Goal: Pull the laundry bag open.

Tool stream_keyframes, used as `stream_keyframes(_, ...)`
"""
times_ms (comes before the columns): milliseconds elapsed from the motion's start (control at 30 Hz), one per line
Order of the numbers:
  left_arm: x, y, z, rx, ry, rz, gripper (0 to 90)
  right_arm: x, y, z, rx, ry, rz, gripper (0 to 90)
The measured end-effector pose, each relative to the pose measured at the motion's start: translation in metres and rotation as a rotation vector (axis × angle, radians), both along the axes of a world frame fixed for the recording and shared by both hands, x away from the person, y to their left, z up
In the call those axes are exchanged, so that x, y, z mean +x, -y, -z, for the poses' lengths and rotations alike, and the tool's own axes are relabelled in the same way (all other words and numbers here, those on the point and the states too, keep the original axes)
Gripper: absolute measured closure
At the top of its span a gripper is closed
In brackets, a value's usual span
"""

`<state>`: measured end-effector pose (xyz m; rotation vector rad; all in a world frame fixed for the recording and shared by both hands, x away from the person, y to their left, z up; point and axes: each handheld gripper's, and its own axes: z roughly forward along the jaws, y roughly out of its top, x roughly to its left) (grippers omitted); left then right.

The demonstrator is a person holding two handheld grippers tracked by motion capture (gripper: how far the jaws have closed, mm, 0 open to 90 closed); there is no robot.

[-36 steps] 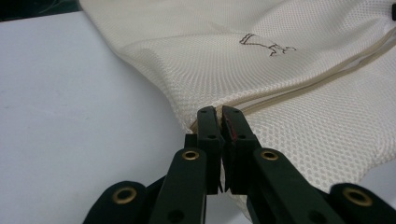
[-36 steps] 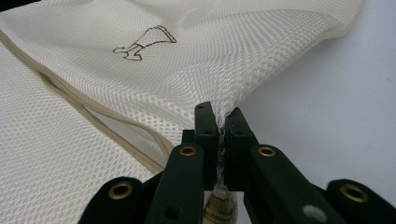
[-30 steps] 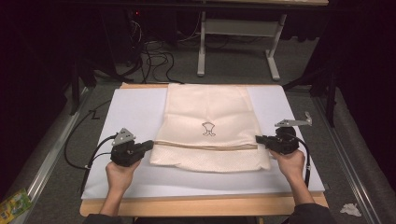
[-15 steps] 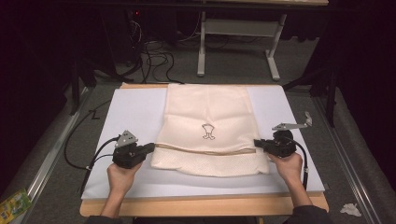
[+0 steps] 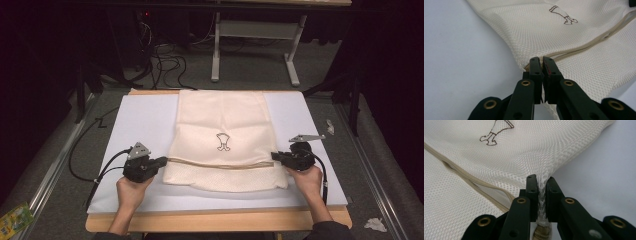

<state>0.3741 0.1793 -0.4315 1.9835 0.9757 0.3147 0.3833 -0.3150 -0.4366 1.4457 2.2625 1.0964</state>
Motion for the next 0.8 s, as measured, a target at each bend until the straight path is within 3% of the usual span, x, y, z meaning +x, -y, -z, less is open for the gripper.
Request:
stream_keyframes(200, 0.0009, 0.0007, 0.0044, 0.008, -0.020, -0.001, 86.4, 0.0002, 0.0004, 0.0036, -0.009, -0.009, 0.003, 81.8)
stream_keyframes(467, 0.0005, 0.0038, 0.0056, 0.016, -0.015, 0.007, 84.9, 0.0001, -0.0004, 0.0048, -0.018, -0.015, 0.011, 69.6)
stream_keyframes(667, 0.0004, 0.0058, 0.0062, 0.018, -0.006, 0.005, 78.6, -0.0028, -0.0010, 0.0006, -0.030, 0.020, 0.025, 63.4)
stream_keyframes(800, -0.0008, 0.0035, 0.0021, 0.004, 0.027, -0.009, 72.5, -0.0064, 0.0007, -0.0049, -0.025, 0.058, 0.033, 64.6)
